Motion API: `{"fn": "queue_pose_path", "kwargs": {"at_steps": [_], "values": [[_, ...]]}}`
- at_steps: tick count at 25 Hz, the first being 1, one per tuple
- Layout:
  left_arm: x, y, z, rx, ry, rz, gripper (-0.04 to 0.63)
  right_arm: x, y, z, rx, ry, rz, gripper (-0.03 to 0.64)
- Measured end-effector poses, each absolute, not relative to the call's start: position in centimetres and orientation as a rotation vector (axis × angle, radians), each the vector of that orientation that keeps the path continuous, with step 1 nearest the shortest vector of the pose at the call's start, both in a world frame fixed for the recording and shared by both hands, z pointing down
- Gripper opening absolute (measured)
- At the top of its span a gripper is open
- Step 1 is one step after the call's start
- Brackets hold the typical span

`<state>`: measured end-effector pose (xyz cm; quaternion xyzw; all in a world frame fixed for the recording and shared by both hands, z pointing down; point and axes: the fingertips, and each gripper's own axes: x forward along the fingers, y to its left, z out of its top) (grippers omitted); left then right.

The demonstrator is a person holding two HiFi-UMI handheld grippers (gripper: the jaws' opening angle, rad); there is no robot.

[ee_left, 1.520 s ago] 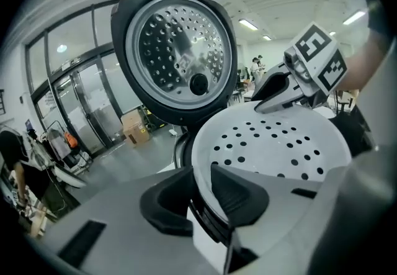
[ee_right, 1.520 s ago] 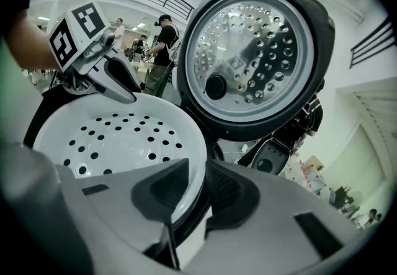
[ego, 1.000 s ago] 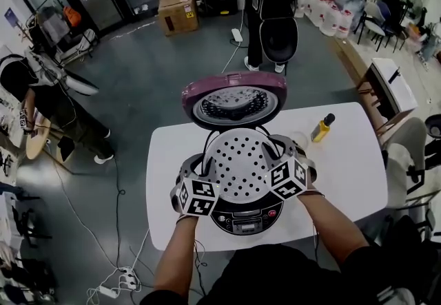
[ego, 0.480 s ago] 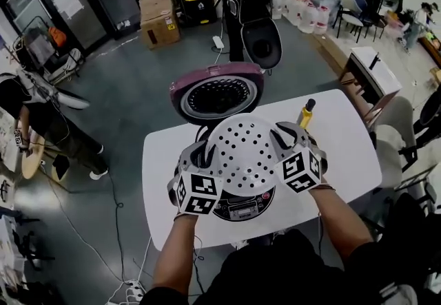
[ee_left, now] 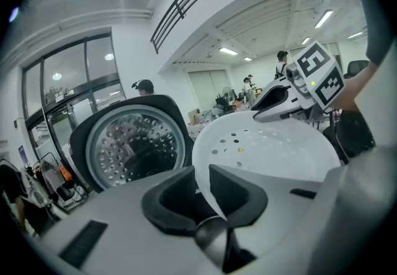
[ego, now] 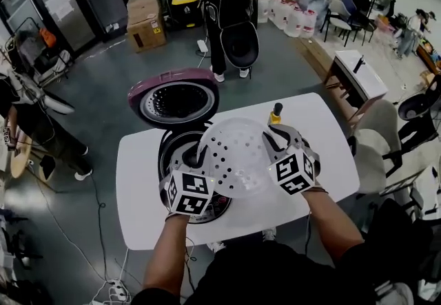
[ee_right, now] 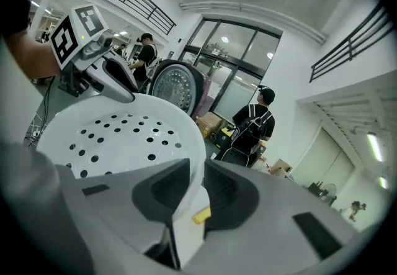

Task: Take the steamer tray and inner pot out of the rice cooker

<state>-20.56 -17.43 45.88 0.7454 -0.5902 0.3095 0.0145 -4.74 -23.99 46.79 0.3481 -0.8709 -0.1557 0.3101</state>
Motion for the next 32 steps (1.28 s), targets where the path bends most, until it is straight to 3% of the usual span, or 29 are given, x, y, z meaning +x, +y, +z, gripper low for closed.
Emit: {"fn": "queue_pose_path", "kwargs": {"at_steps": [11,19,32], "values": [[-7.9,-22.7,48.3,2.315,-1.776,0.905,0.078,7.5,-30.1,49.4,0.91,-2.254,-0.376,0.069],[0.4,-27.9,54.7,2.329,-1.626,0.888,0.078,16.1,-34.6,55.6,0.926,-2.168,-0.277,0.067],[5.5,-35.9,69.3,2.26,-1.462,0.972,0.068,22.0,-40.5,69.8,0.914,-2.064,-0.093,0.064]]}}
